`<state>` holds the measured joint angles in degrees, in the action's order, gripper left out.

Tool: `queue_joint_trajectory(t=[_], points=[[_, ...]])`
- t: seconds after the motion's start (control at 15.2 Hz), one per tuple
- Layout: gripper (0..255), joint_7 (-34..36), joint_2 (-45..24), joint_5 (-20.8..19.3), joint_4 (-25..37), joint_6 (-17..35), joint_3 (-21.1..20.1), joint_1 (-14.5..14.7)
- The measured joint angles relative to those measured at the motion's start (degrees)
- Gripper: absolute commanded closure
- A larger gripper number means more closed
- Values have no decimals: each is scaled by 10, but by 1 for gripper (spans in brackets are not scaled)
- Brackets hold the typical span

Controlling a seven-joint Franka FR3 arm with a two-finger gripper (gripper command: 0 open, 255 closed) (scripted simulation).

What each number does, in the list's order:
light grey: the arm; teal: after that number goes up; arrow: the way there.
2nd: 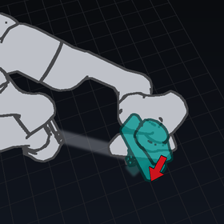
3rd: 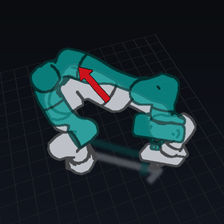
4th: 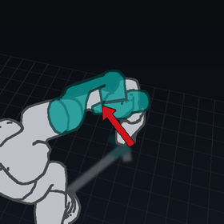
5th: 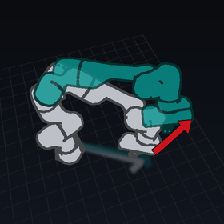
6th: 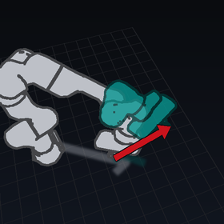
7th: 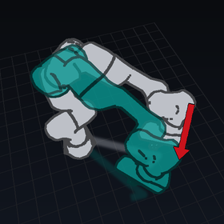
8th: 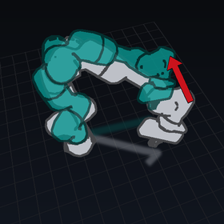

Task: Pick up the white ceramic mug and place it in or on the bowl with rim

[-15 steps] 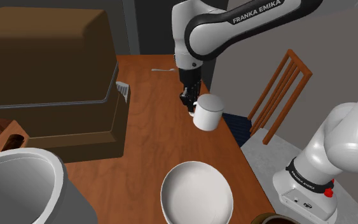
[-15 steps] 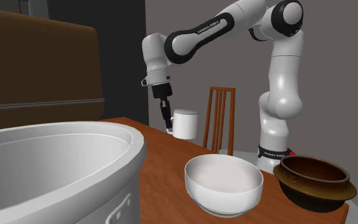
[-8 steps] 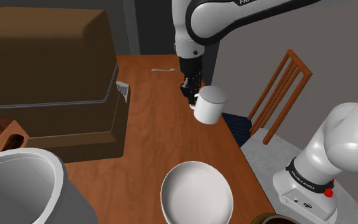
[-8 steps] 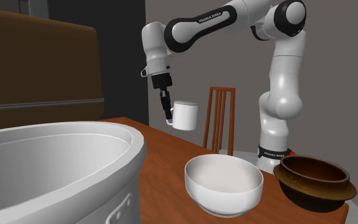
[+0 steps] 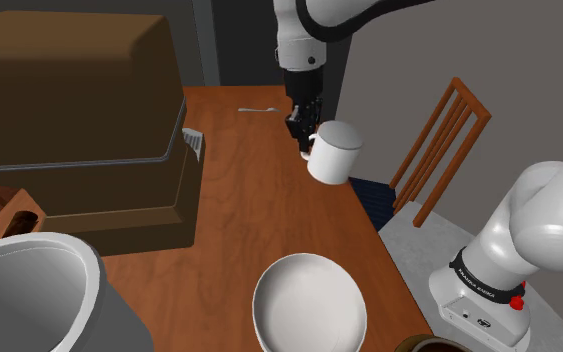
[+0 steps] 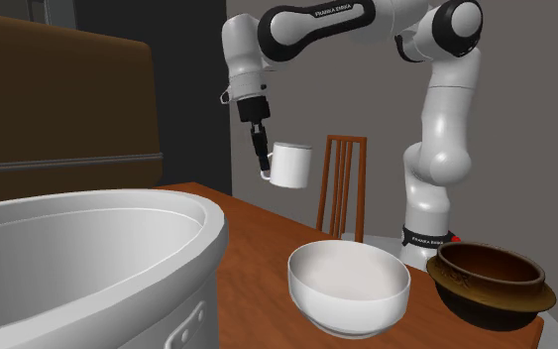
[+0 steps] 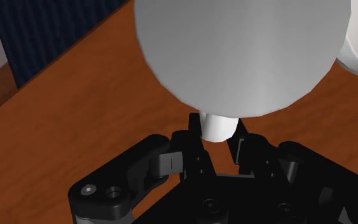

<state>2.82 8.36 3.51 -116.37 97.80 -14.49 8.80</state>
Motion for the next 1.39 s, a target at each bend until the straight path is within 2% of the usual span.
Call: queue_joint_trajectory(t=[0.73, 1.39], points=[[255, 80, 153, 76, -139, -2, -56, 61], [255, 183, 260, 166, -206, -21, -128, 136]])
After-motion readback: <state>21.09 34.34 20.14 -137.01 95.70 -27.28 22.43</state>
